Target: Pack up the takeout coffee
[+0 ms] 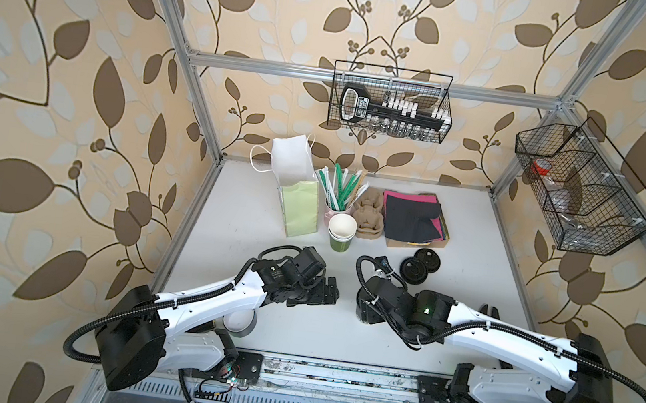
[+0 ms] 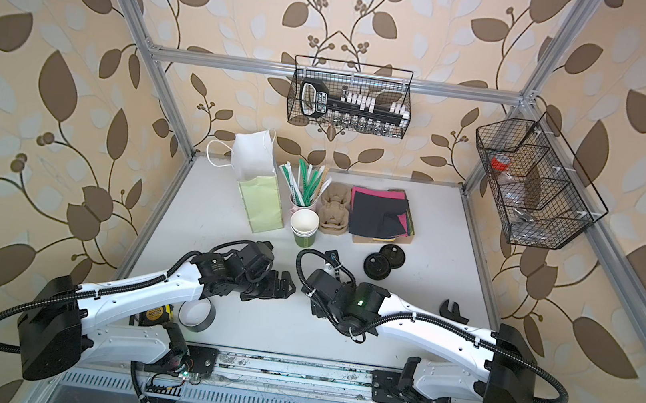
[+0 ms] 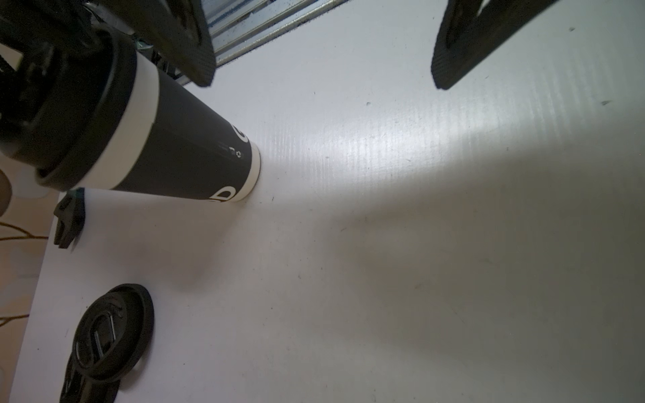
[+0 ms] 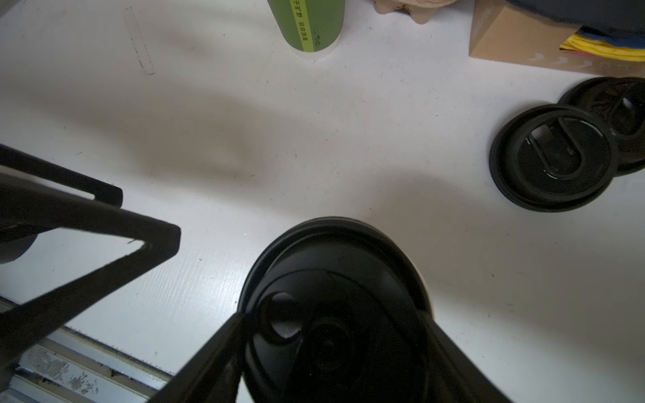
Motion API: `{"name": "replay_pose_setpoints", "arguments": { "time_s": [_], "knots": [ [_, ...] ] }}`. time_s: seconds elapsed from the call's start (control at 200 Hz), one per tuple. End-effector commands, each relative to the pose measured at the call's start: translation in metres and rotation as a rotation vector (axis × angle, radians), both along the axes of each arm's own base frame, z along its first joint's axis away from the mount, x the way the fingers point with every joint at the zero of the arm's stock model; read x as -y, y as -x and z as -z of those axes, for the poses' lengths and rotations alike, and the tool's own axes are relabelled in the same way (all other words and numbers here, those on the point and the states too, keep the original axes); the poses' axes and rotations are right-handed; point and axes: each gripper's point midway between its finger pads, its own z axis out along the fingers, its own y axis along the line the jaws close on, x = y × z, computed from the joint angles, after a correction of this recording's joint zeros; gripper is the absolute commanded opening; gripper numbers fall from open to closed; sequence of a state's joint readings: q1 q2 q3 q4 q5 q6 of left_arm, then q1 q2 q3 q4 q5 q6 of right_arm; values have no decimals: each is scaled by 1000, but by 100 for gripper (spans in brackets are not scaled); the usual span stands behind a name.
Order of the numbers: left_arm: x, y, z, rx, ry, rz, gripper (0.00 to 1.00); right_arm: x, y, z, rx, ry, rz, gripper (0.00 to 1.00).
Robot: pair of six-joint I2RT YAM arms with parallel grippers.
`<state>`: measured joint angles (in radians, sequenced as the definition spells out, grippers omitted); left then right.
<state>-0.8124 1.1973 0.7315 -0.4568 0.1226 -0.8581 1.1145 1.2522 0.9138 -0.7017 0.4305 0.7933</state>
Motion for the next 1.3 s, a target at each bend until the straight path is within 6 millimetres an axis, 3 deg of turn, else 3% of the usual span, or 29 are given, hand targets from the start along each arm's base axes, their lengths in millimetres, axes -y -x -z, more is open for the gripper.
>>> {"name": "replay_pose_setpoints", "arguments": {
  "time_s": [0.0,0.28,0.85,1.295],
  "knots": [
    [0,0,-11,32,4,17,99,10,1,1,-6,33,32,75],
    [0,-1,-14,36,2,20,99,8,0,-6,10,8,29,76],
    [-2,3,-10,30,4,21,99,2,14,25,-74,-21,15,77],
    [22,-2,-23,26,79,79,99,0,21,27,-103,-20,-12,73]
  ]
}}
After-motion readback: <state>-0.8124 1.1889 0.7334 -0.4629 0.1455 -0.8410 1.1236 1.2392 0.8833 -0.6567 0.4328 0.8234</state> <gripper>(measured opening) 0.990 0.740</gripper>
